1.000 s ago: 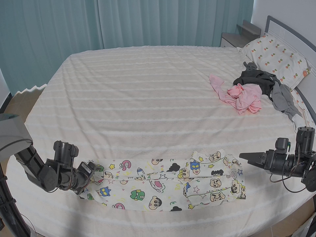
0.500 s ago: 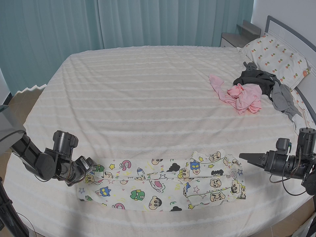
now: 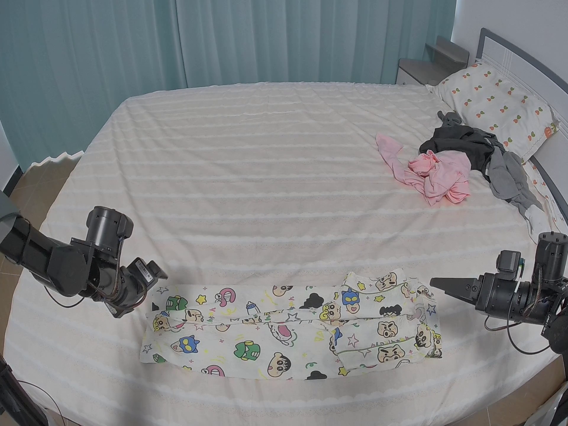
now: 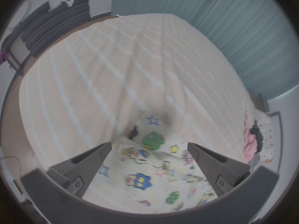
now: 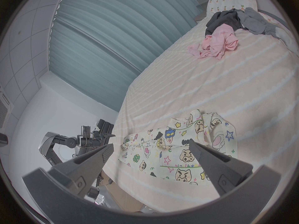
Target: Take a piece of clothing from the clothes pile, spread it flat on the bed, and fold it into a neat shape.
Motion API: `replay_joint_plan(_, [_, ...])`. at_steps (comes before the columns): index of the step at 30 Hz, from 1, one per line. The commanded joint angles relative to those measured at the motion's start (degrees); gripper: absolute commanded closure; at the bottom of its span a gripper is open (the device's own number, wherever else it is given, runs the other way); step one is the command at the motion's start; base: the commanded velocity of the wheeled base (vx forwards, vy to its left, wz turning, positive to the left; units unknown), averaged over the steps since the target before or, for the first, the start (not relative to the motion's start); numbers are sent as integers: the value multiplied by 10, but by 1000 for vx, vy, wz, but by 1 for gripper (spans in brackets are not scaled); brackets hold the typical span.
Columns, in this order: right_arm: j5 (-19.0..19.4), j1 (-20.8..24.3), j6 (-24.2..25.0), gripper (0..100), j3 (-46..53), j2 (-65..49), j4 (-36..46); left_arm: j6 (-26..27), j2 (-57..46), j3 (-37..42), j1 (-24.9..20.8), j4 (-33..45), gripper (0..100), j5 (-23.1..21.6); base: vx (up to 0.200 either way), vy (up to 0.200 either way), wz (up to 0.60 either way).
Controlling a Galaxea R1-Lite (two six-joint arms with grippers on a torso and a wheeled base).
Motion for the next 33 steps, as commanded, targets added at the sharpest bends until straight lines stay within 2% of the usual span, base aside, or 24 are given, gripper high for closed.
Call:
replay_joint_plan(1, [0, 1, -1, 0, 4, 0, 0, -59, 15, -35, -55, 4, 0, -6, 0, 0, 0])
replay_joint_plan(6, [0, 4, -1, 0, 6, -1, 0, -102, 72, -28, -82, 18, 0, -3, 0, 0, 0])
replay_joint_plan(19, [1, 4, -3, 0, 13, 0, 0, -197, 118, -29, -86, 15, 0, -5, 0, 0, 0])
replay_joint_plan(28, [1, 14, -10, 0, 18, -2, -1, -245, 131, -24, -87, -46, 0, 18, 0, 0, 0])
replay_joint_plan(33, [1, 16, -10, 0, 22, -2, -10, -254, 144, -14, -88, -73, 0, 20, 0, 0, 0])
